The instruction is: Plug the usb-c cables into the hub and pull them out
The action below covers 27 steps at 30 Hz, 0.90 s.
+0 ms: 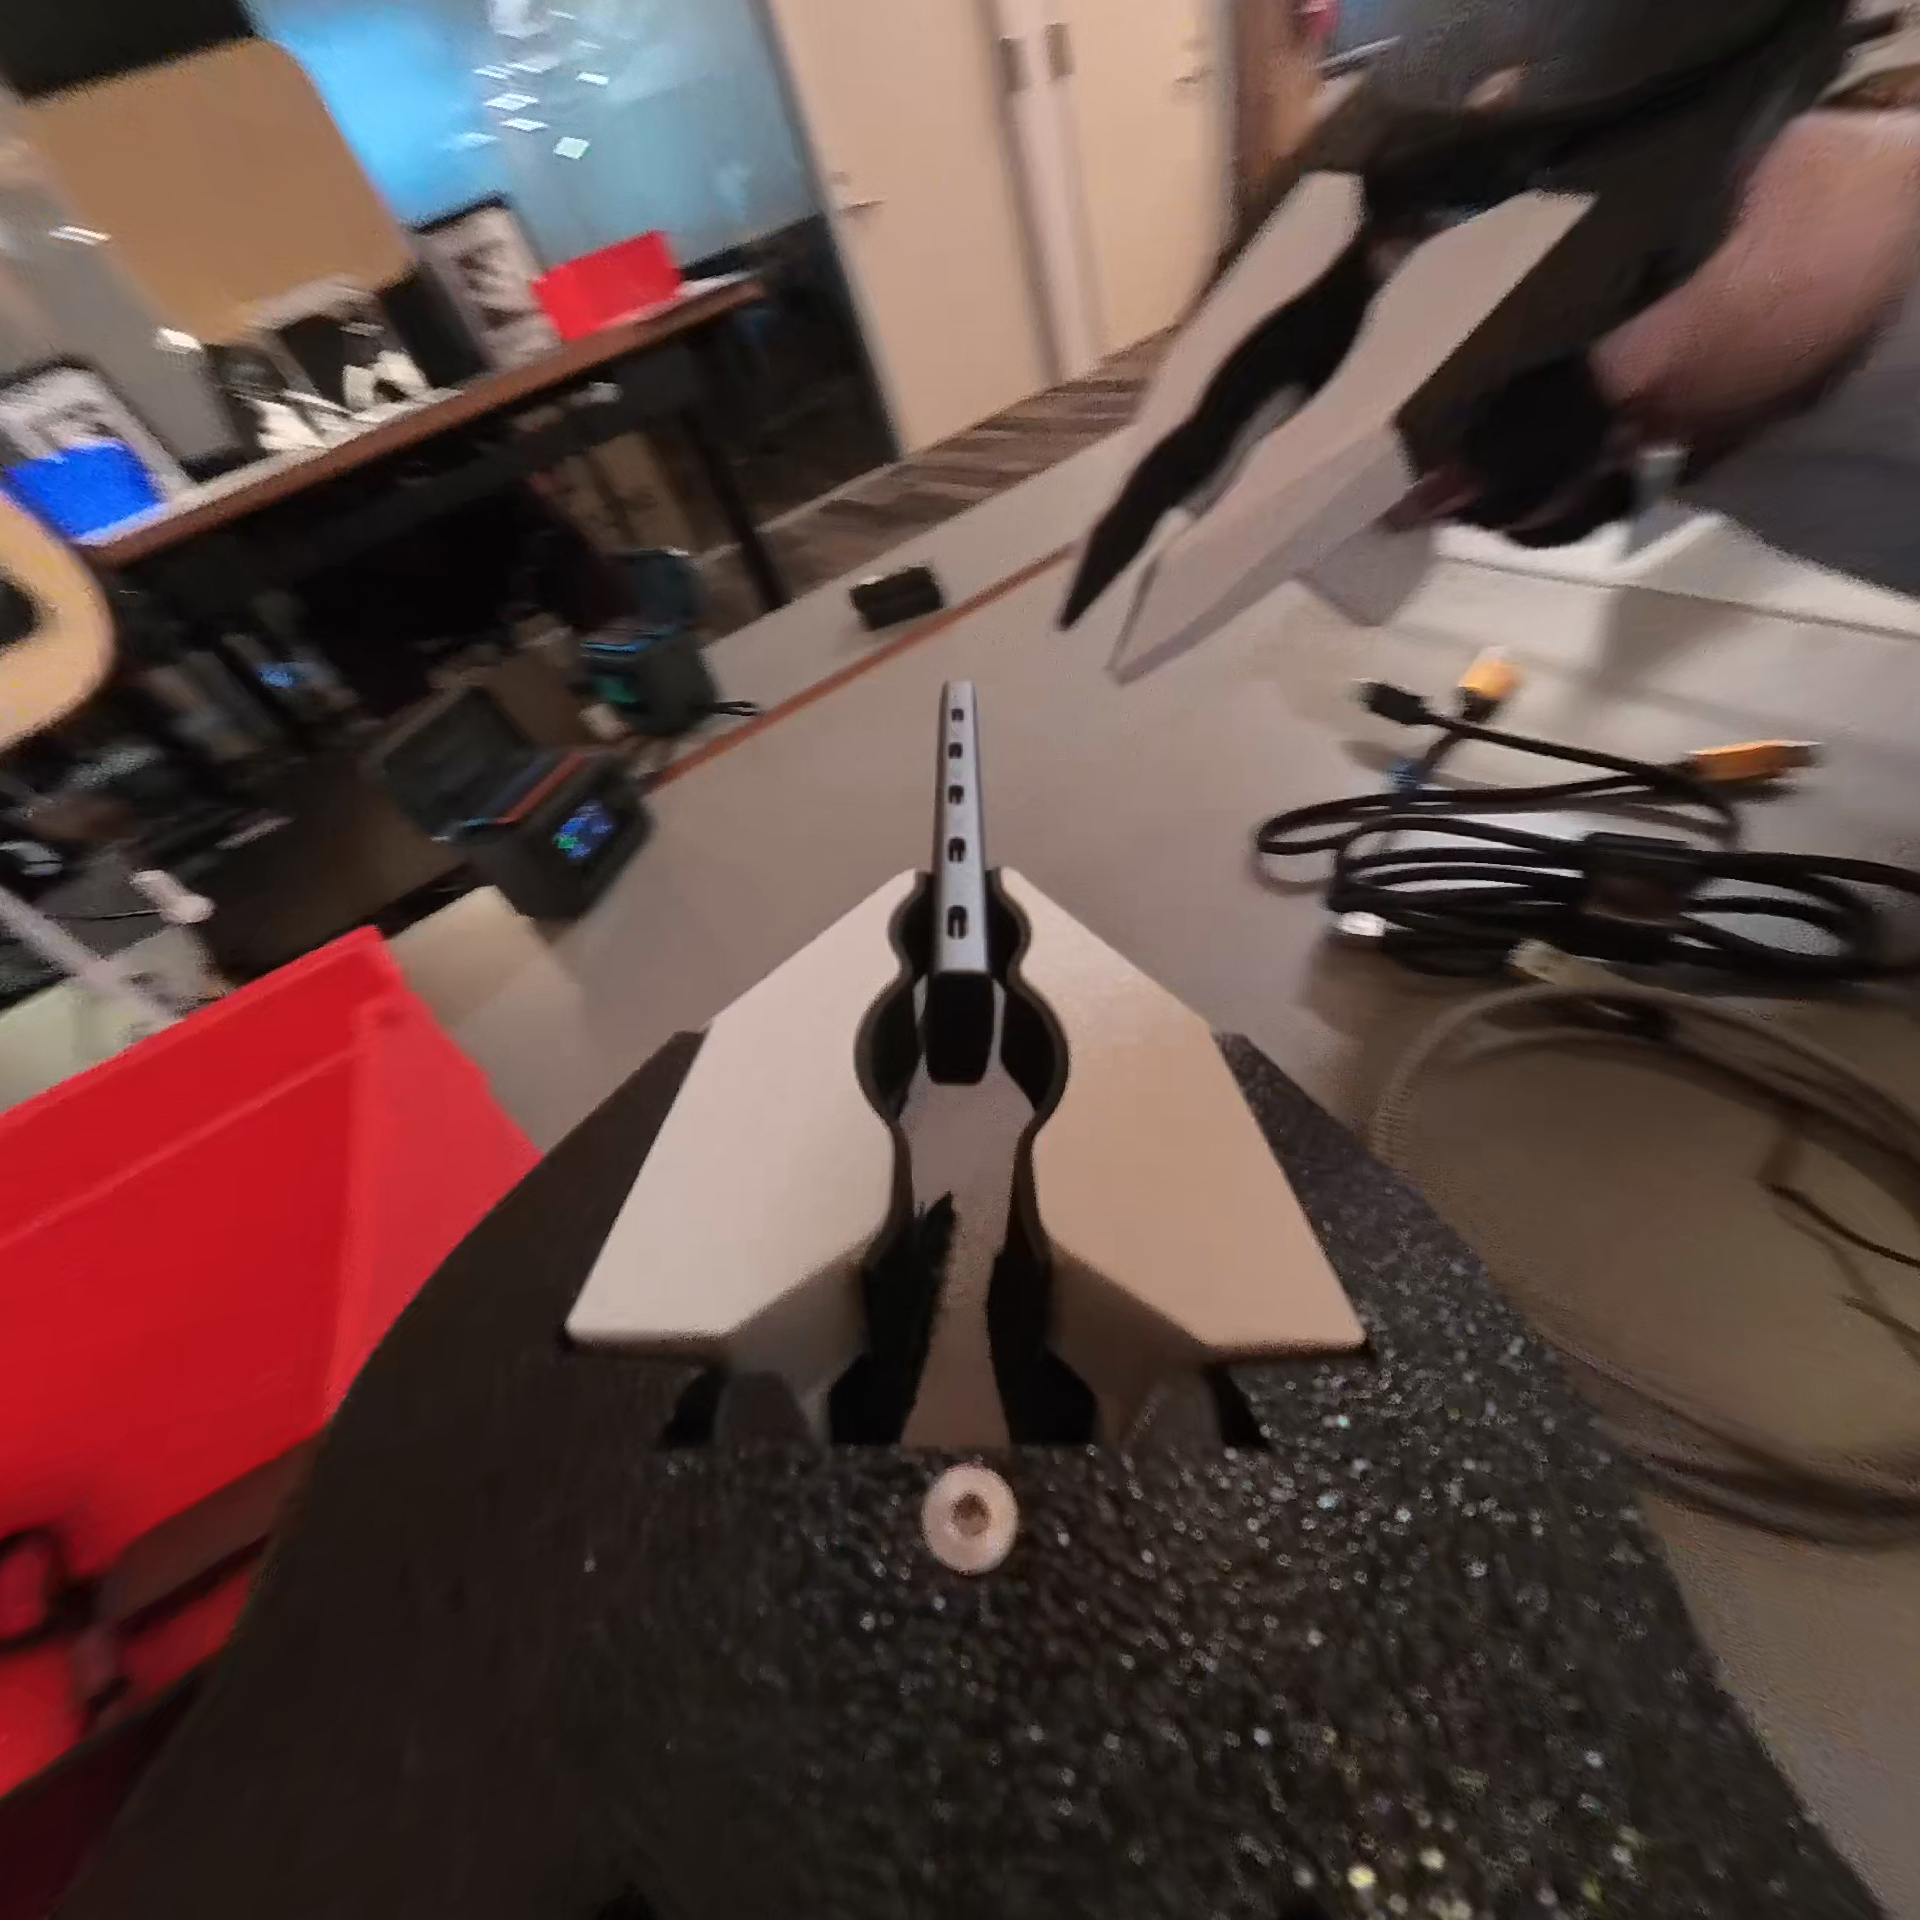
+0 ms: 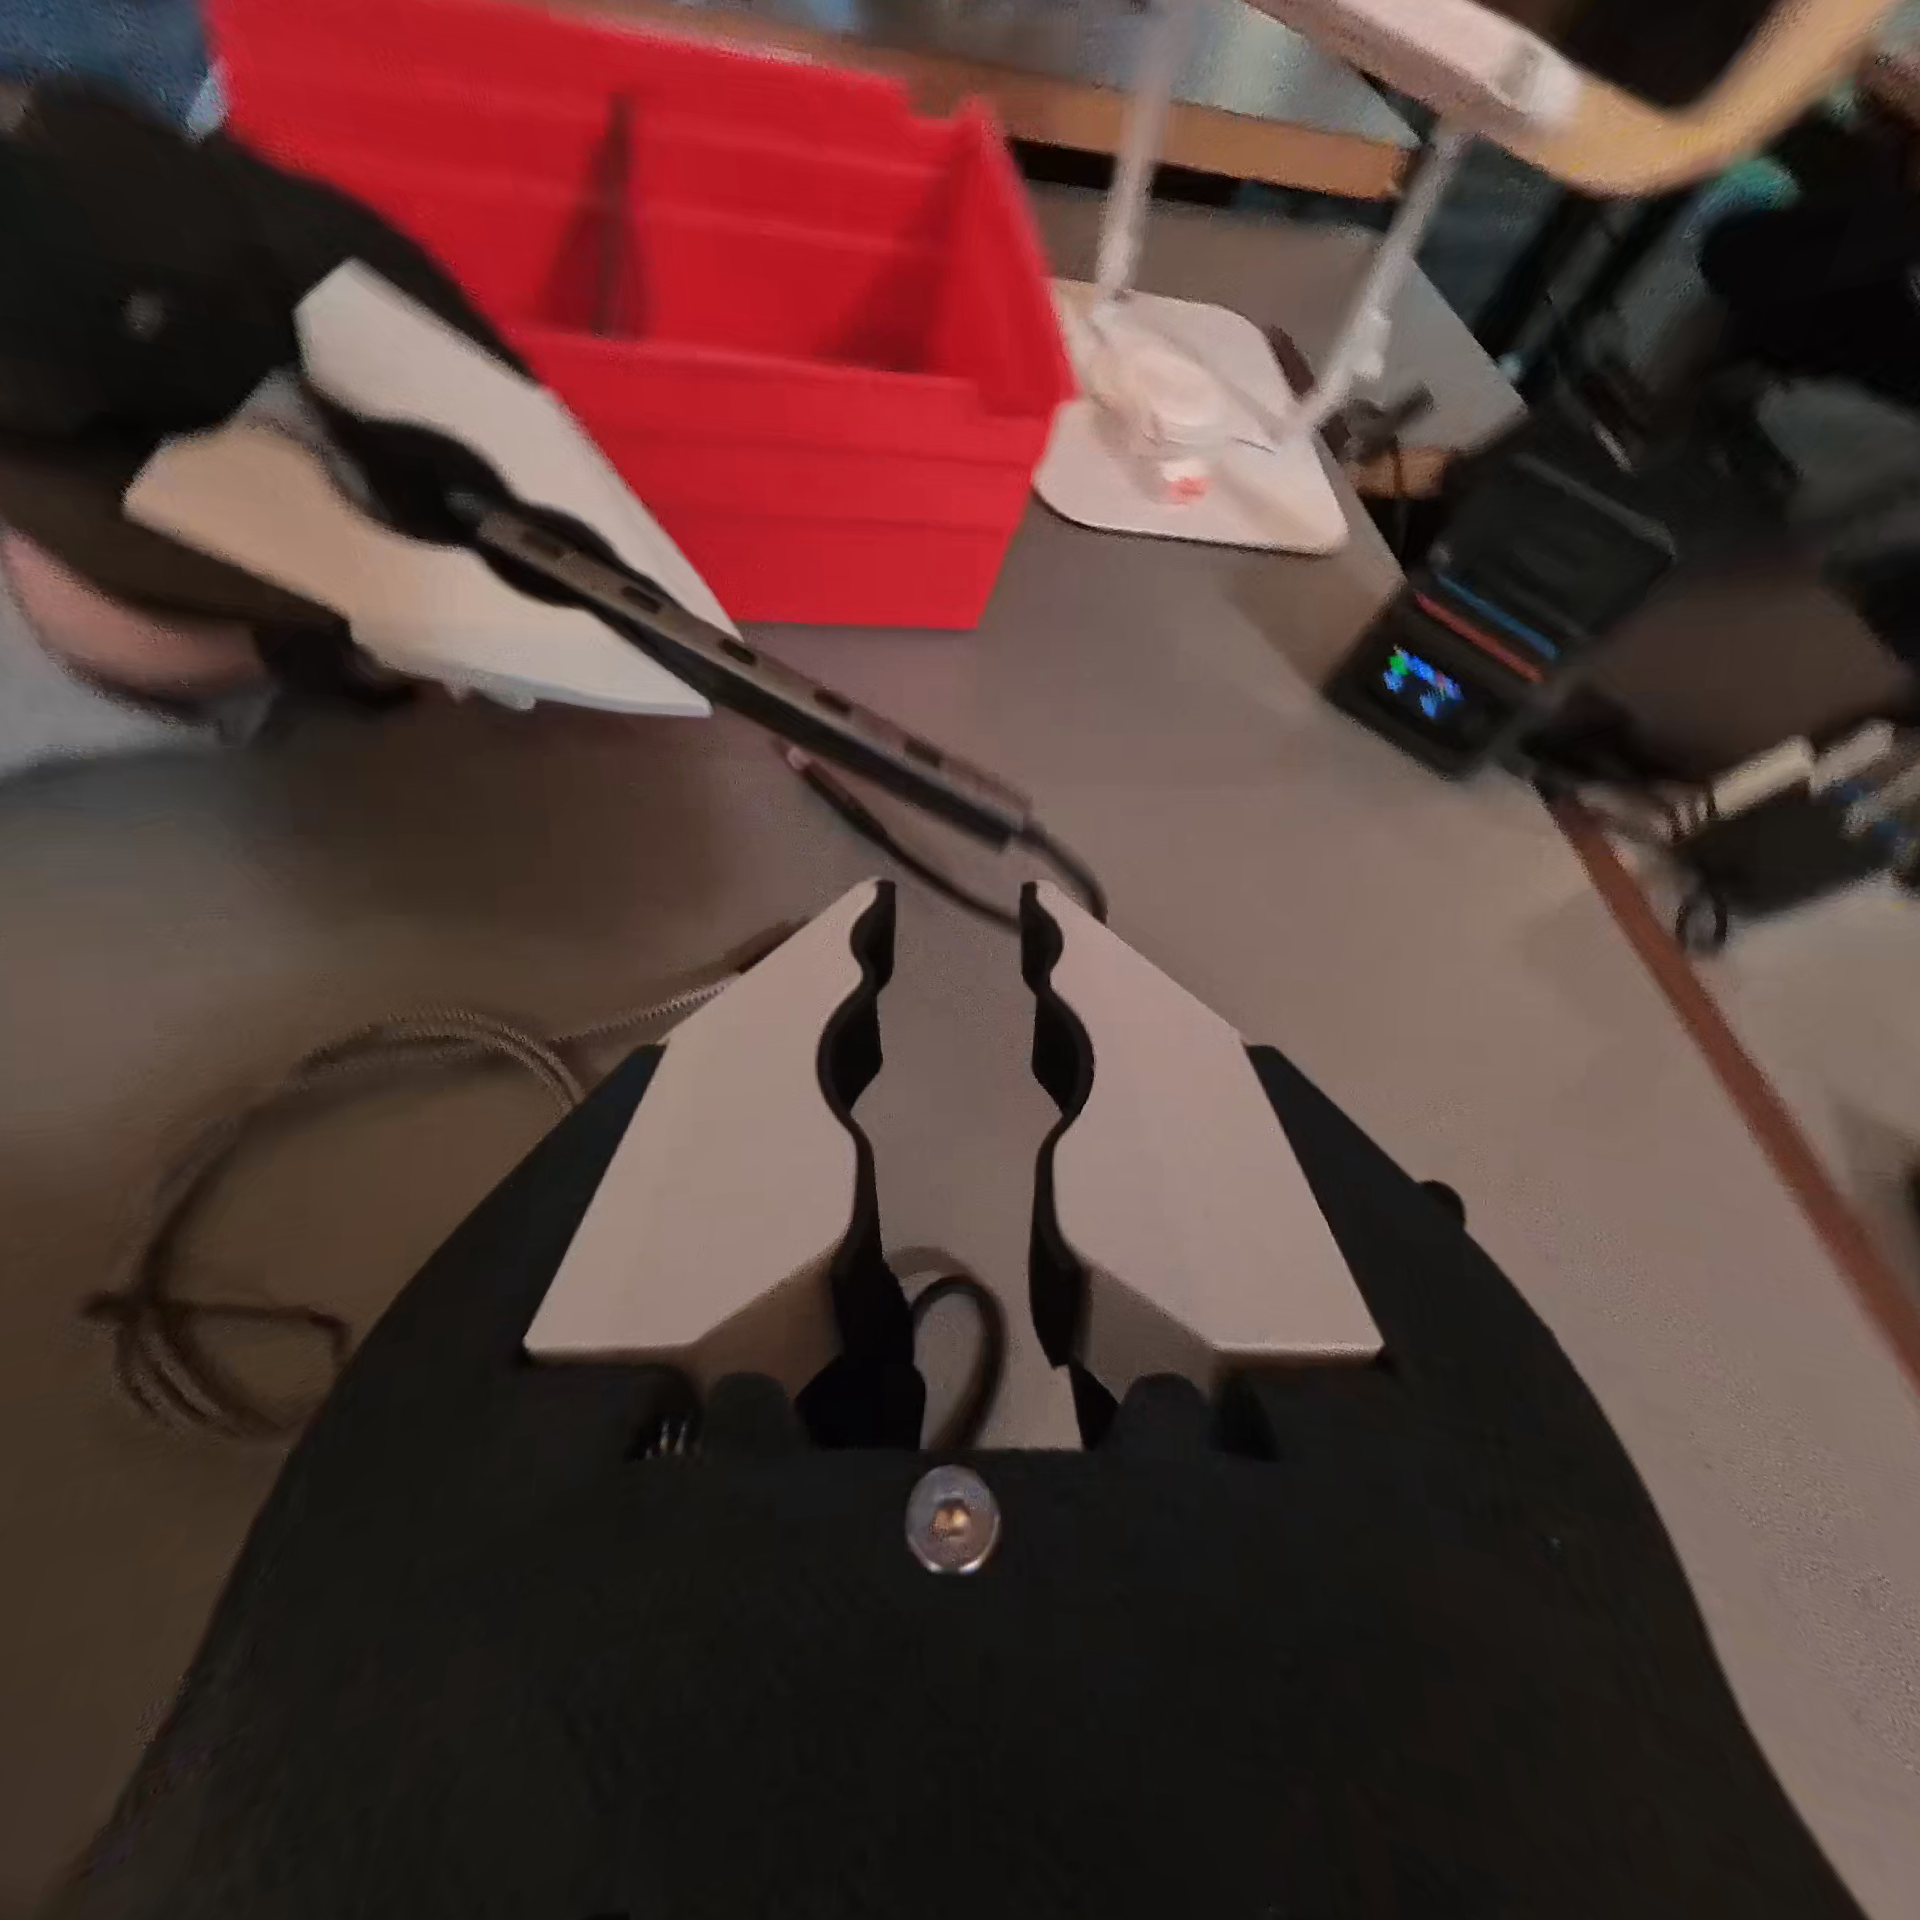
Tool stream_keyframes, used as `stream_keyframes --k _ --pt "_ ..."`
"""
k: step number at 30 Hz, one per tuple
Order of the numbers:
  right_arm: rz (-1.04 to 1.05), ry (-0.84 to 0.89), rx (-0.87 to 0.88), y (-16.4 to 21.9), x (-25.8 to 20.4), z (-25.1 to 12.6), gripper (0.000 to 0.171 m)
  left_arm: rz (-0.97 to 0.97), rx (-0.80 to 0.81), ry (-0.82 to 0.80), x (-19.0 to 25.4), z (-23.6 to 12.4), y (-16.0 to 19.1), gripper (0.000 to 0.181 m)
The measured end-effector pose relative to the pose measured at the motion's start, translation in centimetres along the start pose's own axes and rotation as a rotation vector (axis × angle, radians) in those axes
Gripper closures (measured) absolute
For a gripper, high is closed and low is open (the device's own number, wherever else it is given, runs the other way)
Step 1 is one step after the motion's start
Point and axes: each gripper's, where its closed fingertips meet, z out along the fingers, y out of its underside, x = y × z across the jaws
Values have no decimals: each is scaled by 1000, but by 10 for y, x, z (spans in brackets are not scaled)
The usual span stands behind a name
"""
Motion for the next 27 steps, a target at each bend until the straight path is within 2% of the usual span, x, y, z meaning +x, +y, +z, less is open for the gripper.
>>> stream_keyframes --k 1,5,10,17,19,22,27 --pt "96 13 -5 4 -1 -1 146 22 3 -44 -4 2 1 174" --pt "396 -44 -110 32 -38 20 146 133 2 -141 -12 6 5 174" --pt "472 -7 -344 73 -65 60 143 135 28 -162 -13 3 7 173" --pt "323 150 -421 71 -68 74 150 99 51 -161 -17 -4 7 173" --pt "258 151 -425 70 -74 77 164 88 50 -152 -17 -5 8 174" --pt "187 147 -422 70 -75 75 169 78 43 -132 -15 -6 11 174" --pt "-128 329 -320 58 -55 48 169 58 -4 -82 -10 -5 20 173"
